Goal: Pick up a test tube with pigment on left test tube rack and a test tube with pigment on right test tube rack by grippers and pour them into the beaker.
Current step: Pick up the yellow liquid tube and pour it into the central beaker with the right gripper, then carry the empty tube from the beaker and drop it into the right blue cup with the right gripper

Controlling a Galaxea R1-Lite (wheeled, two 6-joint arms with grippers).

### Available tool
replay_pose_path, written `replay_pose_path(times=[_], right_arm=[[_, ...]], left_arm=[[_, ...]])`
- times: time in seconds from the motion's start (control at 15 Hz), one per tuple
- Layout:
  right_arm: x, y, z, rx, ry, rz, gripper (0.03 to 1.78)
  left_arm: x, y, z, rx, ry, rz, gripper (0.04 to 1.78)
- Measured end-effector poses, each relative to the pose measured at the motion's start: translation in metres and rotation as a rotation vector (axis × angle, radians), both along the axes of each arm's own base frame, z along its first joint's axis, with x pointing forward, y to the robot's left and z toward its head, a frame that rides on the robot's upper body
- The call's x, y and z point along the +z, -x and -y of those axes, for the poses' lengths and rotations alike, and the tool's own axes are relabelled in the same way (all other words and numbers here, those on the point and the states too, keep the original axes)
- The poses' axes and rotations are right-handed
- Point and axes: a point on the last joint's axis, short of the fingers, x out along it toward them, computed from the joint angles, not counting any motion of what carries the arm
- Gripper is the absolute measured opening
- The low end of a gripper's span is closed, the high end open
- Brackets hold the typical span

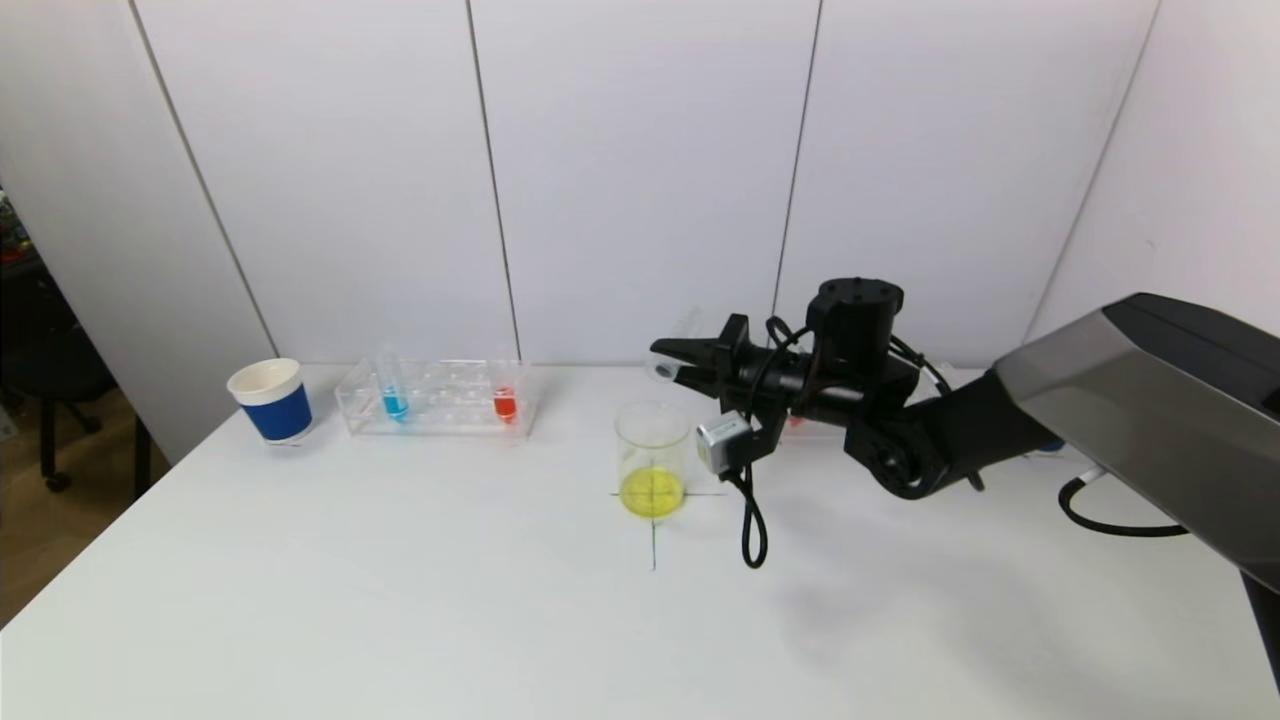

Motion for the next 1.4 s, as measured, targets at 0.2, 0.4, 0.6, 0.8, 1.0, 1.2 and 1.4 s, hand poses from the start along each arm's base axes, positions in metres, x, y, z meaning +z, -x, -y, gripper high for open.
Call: replay_pose_path(times=[0.2, 0.4, 0.6, 0.8, 1.0, 1.2, 1.4], right_arm=[[0.001, 0.001, -0.001, 0.002, 0.024, 0.014, 0.46], [0.002, 0.002, -0.001, 0.001, 0.022, 0.010, 0.46], [0.003, 0.004, -0.002, -0.002, -0.007, -0.039, 0.46], [0.005, 0.009, 0.000, -0.035, -0.054, -0.131, 0.46], [0.008, 0.017, 0.000, -0.058, -0.127, -0.284, 0.46], [0.013, 0.027, -0.007, -0.095, -0.240, -0.438, 0.46], [0.023, 0.039, -0.022, -0.090, -0.355, -0.524, 0.46]], left_arm=[[0.000, 0.000, 0.000, 0.000, 0.000, 0.000, 1.76], [0.000, 0.000, 0.000, 0.000, 0.000, 0.000, 1.76], [0.000, 0.000, 0.000, 0.000, 0.000, 0.000, 1.76], [0.000, 0.000, 0.000, -0.001, 0.000, 0.000, 1.76], [0.000, 0.000, 0.000, 0.000, 0.000, 0.000, 1.76], [0.000, 0.000, 0.000, 0.000, 0.000, 0.000, 1.76], [0.000, 0.000, 0.000, 0.000, 0.000, 0.000, 1.76]])
